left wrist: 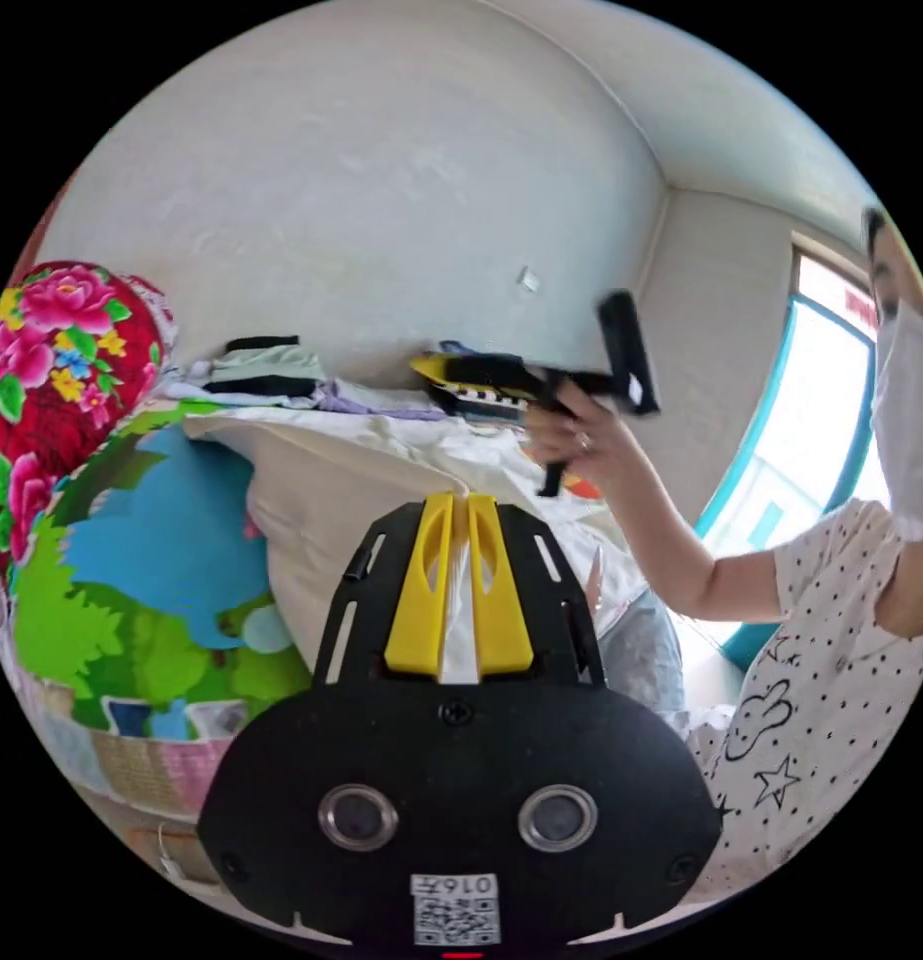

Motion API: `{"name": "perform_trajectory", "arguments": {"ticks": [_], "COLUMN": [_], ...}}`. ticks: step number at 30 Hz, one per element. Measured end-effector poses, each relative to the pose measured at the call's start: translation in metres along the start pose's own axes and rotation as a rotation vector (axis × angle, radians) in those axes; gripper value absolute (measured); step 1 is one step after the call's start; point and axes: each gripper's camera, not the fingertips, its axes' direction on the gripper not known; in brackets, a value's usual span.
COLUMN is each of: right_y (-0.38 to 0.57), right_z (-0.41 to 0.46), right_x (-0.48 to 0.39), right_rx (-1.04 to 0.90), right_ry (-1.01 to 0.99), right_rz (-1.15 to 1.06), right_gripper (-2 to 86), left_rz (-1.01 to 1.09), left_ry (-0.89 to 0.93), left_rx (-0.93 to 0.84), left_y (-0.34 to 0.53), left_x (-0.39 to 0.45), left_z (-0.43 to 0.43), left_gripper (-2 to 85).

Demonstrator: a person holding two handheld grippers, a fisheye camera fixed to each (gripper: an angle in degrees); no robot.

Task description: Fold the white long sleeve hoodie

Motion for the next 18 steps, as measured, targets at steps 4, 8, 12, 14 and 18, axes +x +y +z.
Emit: {"name": "perform_trajectory", "arguments": {"ticks": [4, 8, 12, 14, 18], "right_y": [-0.081, -0.122, -0.146, -0.158, -0.165], "right_z": [0.106, 0.212, 0.268, 0.305, 0.351], "right_x": [-0.018, -0.051, -0.087, -0.111, -0.138], "right_rx": [-0.196, -0.354, -0.373, -0.442, -0.610], "right_ry": [-0.046, 0.159, 0.260, 0.328, 0.344], "right_rz": [-0.056, -0.136, -0.217, -0.298, -0.389], "right_gripper": [8.1, 7.5, 7.8, 8.3, 10.1], "left_rz": [0.023, 0.054, 0.051, 0.046, 0.011], "left_ry": [-0.070, -0.116, -0.115, -0.106, -0.056], "left_rx": [-0.049, -0.039, -0.011, -0.006, 0.009], "left_y": [0.022, 0.041, 0.052, 0.057, 0.069], "left_x": [0.046, 0.084, 0.101, 0.104, 0.104], "left_z": [0.041, 0.059, 0.061, 0.061, 0.061], "left_gripper": [-0.2, -0.2, -0.4, -0.5, -0.4]}}
